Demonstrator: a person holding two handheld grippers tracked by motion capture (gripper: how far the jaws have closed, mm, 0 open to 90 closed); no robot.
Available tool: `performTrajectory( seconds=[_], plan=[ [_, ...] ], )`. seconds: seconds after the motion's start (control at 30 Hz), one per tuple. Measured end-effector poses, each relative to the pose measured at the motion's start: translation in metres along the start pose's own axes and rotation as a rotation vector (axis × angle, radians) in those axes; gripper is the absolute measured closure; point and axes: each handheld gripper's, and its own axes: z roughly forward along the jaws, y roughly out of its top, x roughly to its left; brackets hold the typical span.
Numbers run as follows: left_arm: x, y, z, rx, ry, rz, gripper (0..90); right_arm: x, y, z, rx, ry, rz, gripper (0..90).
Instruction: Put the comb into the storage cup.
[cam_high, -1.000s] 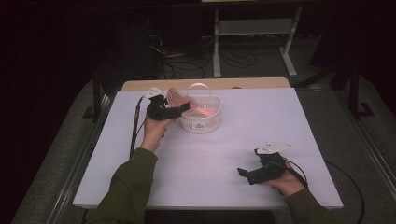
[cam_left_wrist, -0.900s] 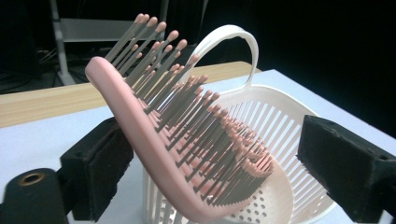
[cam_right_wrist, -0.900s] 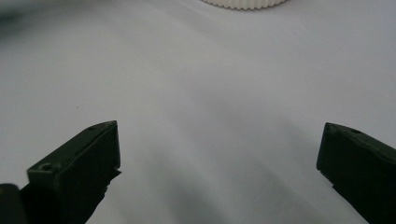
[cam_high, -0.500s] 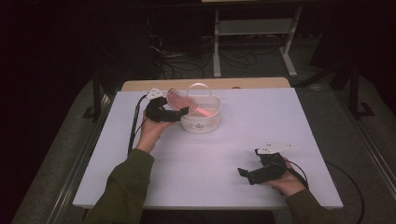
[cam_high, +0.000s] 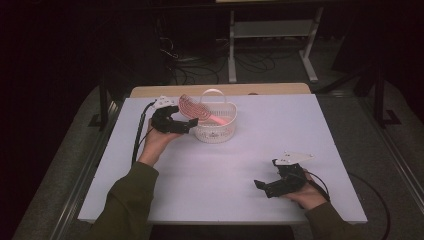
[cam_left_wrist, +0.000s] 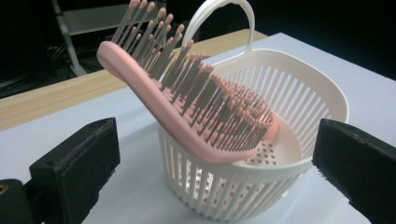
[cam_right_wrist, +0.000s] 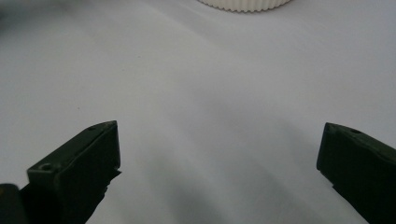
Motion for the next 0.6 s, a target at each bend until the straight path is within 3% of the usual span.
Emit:
performTrajectory(
  seconds=[0.6],
  plan=[
    [-0.002, -0.013, -0.018, 0.06, -0.014, 0.02, 0.0, 0.001, 0.0, 0.0, -0.003, -0.004, -0.001, 0.0]
  ],
)
